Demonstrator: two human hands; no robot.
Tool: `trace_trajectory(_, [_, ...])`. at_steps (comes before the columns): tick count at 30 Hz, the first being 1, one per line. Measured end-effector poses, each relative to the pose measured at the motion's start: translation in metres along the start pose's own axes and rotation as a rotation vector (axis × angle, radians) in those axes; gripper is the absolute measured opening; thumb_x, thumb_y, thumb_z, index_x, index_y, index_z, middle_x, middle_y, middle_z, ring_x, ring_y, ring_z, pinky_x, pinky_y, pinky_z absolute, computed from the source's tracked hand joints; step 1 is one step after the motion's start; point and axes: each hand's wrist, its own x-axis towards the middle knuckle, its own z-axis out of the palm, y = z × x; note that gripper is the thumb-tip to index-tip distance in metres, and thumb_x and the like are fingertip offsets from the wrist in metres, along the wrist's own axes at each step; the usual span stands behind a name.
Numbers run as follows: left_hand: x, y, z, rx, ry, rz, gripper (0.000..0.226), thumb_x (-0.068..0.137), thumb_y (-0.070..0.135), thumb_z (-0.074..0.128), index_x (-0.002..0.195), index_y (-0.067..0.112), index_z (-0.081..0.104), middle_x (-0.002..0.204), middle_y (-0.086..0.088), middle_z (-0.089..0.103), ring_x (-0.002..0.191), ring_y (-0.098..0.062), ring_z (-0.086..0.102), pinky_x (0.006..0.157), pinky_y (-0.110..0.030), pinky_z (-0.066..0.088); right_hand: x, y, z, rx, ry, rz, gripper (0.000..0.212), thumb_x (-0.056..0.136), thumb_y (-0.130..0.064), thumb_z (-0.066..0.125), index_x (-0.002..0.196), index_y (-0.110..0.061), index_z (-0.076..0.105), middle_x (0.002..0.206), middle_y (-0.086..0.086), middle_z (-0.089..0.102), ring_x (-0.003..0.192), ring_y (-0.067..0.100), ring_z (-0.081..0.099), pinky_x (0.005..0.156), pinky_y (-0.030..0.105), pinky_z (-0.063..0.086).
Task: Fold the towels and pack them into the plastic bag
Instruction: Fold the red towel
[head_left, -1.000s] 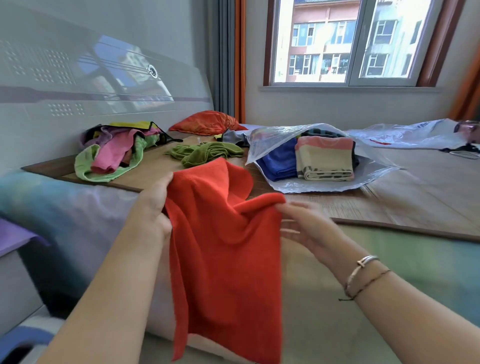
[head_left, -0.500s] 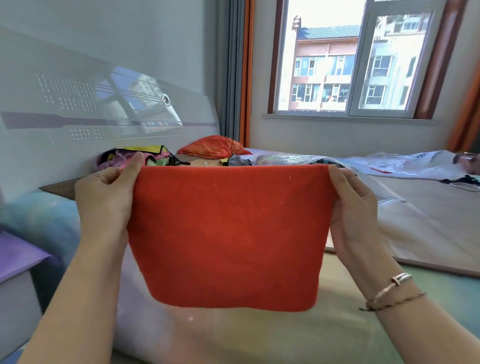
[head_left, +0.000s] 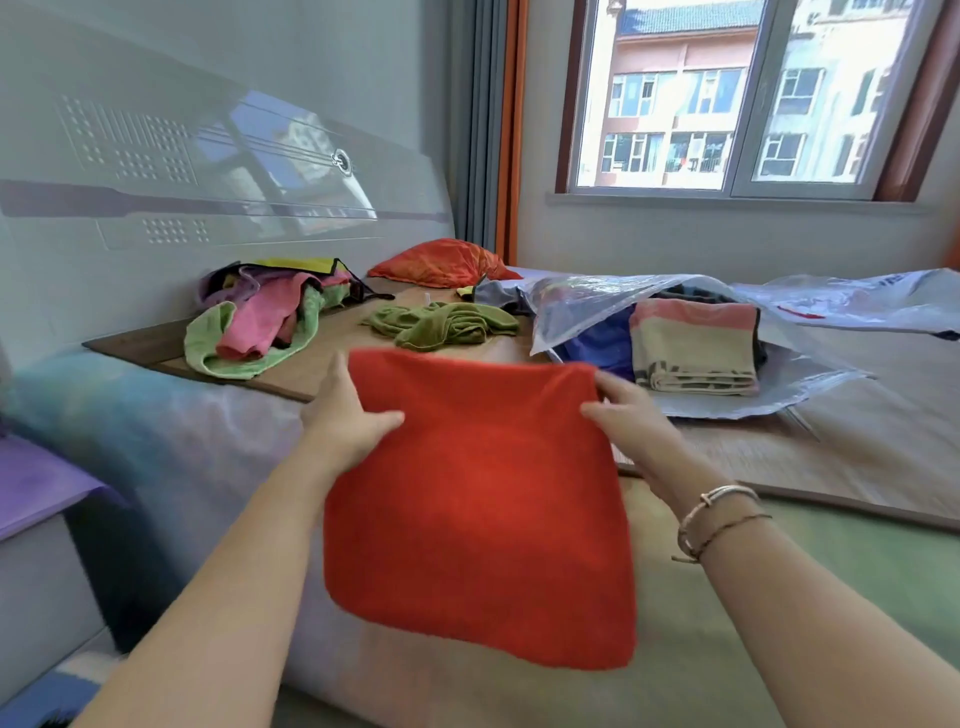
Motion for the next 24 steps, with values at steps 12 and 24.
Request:
trace_trajectory(12, [-0.062,0.032,0.065,0.242,-0.401,0.443,0.021,0.084,0.021,0.070,0.101,0.034,0.070,0.108,0.006,0.054,0.101,-0.013,0.055,0.095,-0.030,0.044,-0.025,0.016,-0.028,-0.369,-0.138,0.356,0.015,0.091,-0.017,0.051,0.080,-0.009,0.057,0.070,0.008,0.069,0.055,0.017,0.064,0.051,0.024,0.048])
trace_trajectory(24, [-0.099,0.067,0.067,0.192,-0.677,0.249,0.090,0.057,0.060,0.083,0.124,0.030,0.030,0.128,0.011,0.038,0.116,-0.006,0.044,0.094,-0.022,0.037,-0.045,0.000,-0.017,0.409,-0.365,0.334,0.014,0.097,-0.020,0.053,0.087,-0.014,0.061,0.073,0.000,0.073,0.069,0.010,0.069,0.064,0.024,0.040])
